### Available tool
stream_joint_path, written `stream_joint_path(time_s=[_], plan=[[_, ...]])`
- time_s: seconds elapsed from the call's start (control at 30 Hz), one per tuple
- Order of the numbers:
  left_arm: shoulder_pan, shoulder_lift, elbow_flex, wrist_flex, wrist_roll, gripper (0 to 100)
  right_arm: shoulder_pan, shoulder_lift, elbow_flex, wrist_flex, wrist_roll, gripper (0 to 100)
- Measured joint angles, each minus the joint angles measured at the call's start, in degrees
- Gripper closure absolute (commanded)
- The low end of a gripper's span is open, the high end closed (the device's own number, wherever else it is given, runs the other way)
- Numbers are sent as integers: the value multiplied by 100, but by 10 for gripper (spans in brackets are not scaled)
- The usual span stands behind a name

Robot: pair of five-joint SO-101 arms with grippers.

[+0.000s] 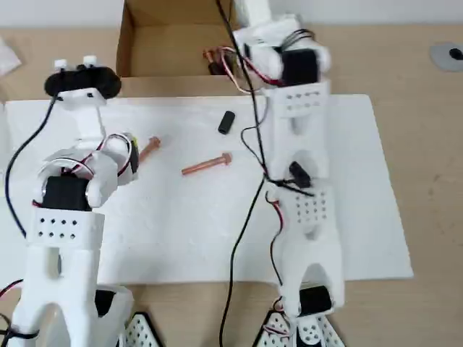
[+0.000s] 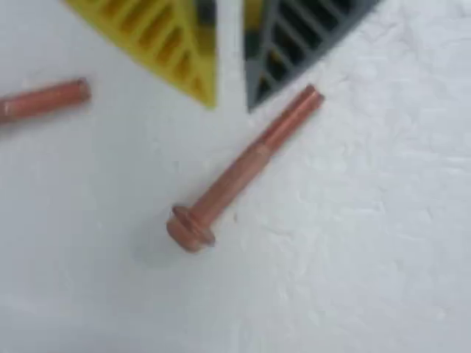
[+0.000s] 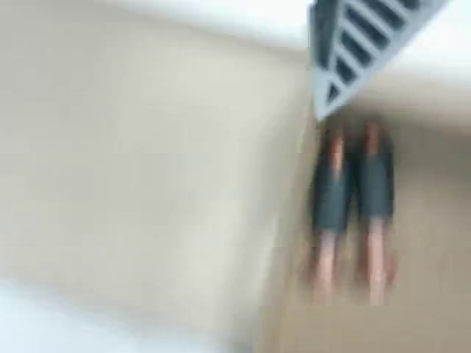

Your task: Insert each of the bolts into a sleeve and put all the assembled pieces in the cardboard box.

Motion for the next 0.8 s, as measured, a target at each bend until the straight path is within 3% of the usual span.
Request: stream_joint_path(time_s=[0.07,0.2,0.4,0.63,0.8], plan=[[158,0,0,9,-308,964,167,-396,141,580,0,659],[589,0,-9,9,-738,967,967,-1169,1002,782,-9,659],[1090,35,176,-536,-949,968,1327,-3051,4369,782,0,659],[1116,35,791,-1090,-949,969,501,-6004,8009,624,44,659],[1116,35,1055,-1160,-949,969,-70,-7385,9855,-44,738,659]])
